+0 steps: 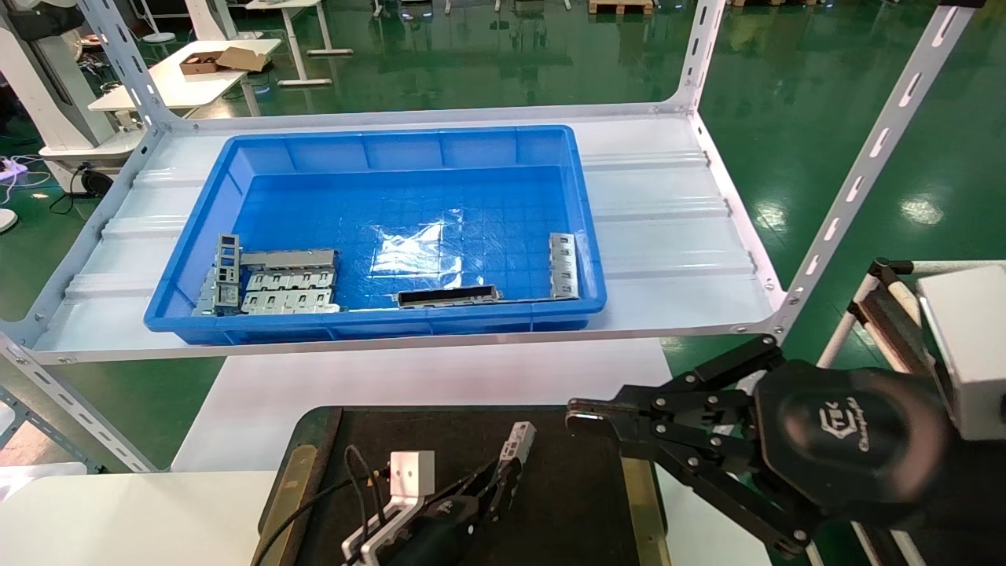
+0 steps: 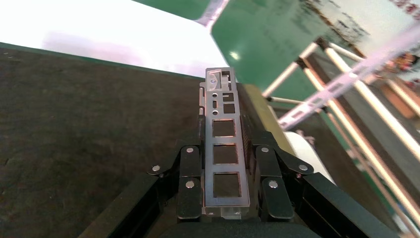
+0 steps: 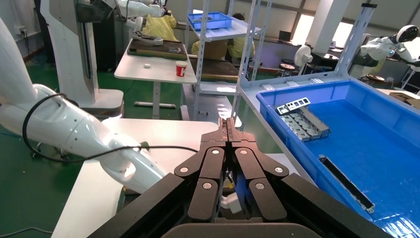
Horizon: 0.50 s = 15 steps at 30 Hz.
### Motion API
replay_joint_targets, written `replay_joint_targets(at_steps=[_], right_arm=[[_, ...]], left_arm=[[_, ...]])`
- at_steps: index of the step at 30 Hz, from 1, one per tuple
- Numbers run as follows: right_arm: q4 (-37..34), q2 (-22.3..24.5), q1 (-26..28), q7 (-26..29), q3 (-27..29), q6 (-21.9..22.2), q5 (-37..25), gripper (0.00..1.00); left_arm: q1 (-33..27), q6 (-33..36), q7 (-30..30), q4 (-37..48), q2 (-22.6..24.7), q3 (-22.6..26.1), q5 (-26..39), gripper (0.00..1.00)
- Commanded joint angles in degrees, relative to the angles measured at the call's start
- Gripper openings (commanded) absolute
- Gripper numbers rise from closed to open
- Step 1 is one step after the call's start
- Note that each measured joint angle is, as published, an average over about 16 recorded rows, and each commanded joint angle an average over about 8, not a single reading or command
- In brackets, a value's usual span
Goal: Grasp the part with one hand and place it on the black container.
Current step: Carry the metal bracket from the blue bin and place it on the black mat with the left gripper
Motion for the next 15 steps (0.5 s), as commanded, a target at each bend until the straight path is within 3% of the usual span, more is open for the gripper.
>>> replay_joint_targets(at_steps=[1,15], right_arm=[[0.0,0.0,0.0,0.0,0.0,0.0,0.0,0.0],[0.0,0.0,0.0,0.0,-0.1,0.0,0.0,0.0]], left_arm=[[-0.4,-2.3,0.9,1.5,2.1,-0.6,0.0,0.0],[-6.2,-13.5,0.1,7.3,3.2,8.2,-10.1,0.0]])
